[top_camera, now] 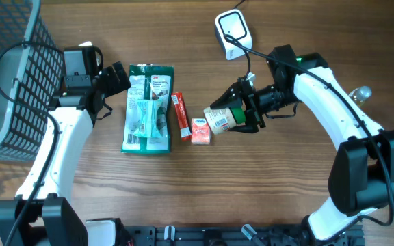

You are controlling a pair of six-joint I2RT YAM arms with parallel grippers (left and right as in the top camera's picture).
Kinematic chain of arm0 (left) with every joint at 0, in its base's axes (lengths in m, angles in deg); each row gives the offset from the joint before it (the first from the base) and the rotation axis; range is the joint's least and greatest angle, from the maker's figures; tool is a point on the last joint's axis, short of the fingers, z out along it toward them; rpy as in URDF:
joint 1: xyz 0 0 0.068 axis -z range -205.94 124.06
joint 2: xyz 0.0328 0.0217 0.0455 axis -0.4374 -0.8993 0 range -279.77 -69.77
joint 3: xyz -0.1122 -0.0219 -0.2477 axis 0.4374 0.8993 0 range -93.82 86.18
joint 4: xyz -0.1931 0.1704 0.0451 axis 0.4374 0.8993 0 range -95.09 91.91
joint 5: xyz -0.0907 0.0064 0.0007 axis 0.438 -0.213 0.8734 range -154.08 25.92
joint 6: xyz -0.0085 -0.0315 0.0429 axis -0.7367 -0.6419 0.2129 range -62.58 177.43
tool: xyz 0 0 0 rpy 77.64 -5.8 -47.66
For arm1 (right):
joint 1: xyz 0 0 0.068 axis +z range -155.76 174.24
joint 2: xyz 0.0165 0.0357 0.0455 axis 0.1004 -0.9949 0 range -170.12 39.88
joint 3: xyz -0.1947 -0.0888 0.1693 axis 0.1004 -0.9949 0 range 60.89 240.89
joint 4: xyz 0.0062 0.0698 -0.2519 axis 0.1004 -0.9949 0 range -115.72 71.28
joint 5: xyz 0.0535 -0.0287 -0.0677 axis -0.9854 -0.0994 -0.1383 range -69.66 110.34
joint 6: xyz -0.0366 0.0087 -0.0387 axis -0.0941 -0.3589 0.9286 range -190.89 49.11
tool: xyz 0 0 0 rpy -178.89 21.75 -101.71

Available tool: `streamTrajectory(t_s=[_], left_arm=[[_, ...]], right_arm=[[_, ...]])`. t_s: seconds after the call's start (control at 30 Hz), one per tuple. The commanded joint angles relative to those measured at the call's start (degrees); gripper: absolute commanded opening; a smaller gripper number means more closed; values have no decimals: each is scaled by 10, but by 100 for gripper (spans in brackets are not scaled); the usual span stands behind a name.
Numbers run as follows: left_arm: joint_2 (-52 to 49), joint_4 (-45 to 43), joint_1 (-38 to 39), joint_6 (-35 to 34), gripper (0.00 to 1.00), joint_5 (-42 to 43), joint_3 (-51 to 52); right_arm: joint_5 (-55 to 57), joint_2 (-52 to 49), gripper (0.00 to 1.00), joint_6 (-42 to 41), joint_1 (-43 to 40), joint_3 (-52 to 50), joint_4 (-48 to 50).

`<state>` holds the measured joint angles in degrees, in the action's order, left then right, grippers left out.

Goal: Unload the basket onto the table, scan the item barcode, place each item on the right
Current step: 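Lift the green-lid jar and carry it to the scanner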

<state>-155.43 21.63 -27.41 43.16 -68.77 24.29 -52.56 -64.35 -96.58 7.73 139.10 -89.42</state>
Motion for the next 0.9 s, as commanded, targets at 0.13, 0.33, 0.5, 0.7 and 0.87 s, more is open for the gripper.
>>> streamTrajectory(t_s=[0.13,0.33,0.5,0.7,0.87], left_arm=[[2,-2,-2,5,100,-5,-4],[2,-2,-2,5,100,-5,-4],[2,-2,-2,5,100,-5,-4],[2,-1,-2,5,100,-5,-4],[2,-2,-2,5,100,-5,-4]], right_arm=[[-30,17,46,-34,-2,13,-2],[47,17,47,-44,-2,13,23],[341,17,42,-43,-2,13,102],[473,17,37,-40,-14,14,148],[433,17,25,3,-25,56,138]])
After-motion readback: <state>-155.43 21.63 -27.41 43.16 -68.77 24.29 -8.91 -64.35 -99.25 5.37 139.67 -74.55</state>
